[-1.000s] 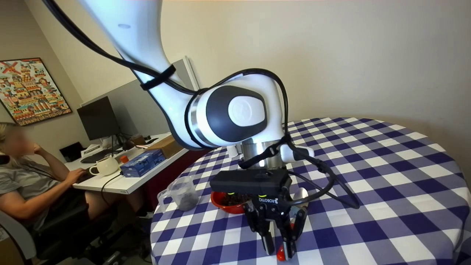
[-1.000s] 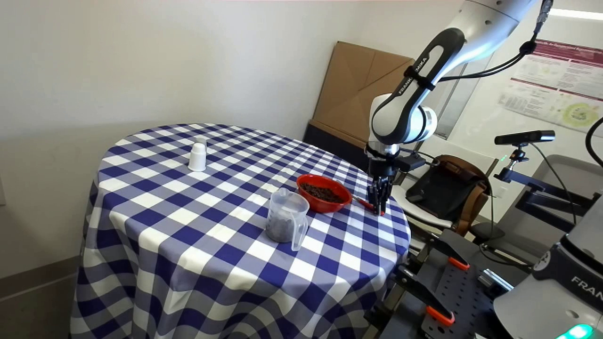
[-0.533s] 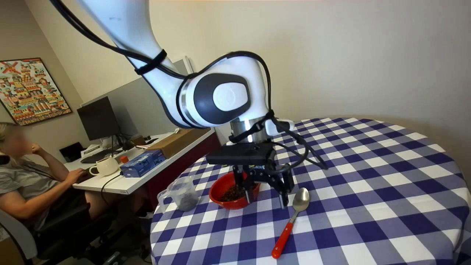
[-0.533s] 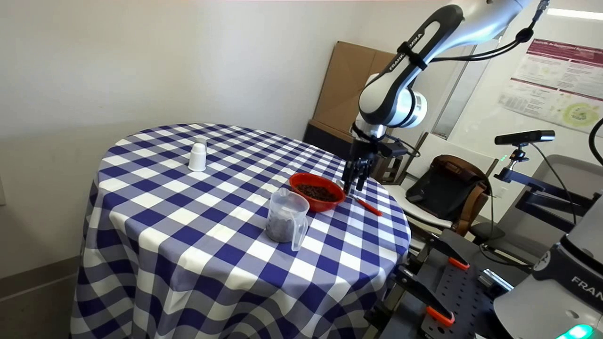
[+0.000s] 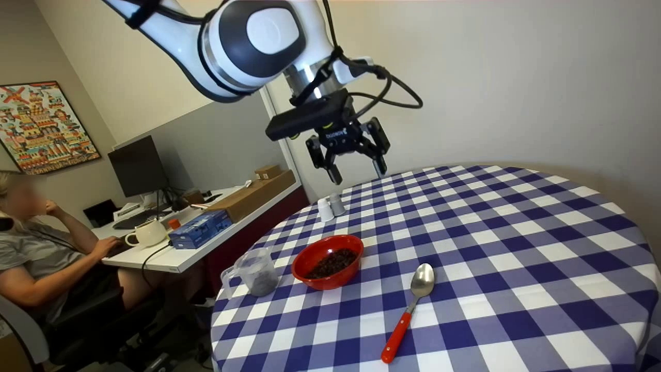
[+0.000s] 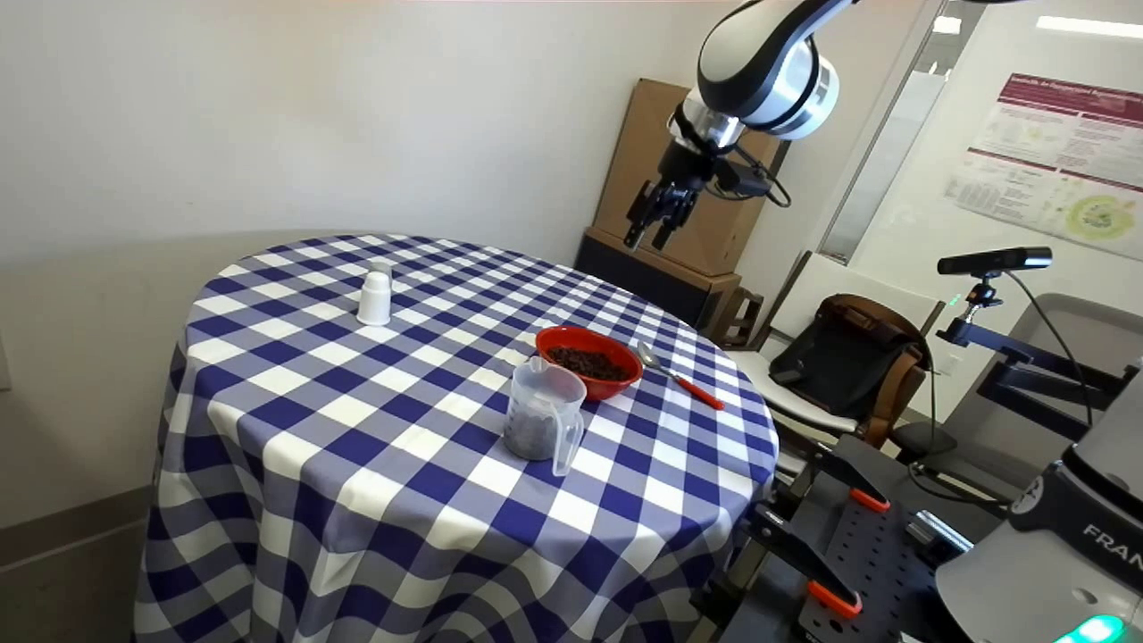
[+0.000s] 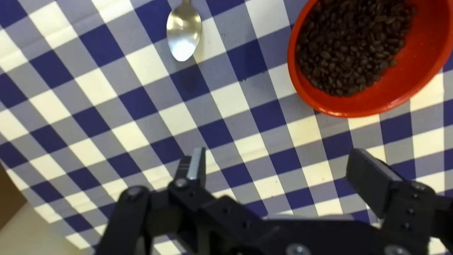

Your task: Put a spoonful of the things in the bowl into the jug

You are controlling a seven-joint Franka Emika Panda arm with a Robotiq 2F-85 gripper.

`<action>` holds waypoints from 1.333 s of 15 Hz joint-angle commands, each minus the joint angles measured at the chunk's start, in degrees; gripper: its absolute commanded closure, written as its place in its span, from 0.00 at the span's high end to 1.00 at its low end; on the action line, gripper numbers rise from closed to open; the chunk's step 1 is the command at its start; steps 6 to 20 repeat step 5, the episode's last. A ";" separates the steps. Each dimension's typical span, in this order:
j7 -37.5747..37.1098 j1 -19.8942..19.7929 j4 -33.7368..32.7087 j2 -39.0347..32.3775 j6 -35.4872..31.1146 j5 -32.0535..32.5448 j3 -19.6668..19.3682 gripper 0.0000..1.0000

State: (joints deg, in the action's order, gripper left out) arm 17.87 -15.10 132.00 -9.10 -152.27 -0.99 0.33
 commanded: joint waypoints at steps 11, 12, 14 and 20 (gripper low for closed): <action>-0.31 4.68 2.39 7.02 0.31 -1.77 -2.35 1.00; -0.31 4.68 2.39 7.02 0.31 -1.77 -2.35 1.00; -0.31 4.68 2.39 7.02 0.31 -1.77 -2.35 1.00; -0.31 4.68 2.39 7.02 0.31 -1.77 -2.35 1.00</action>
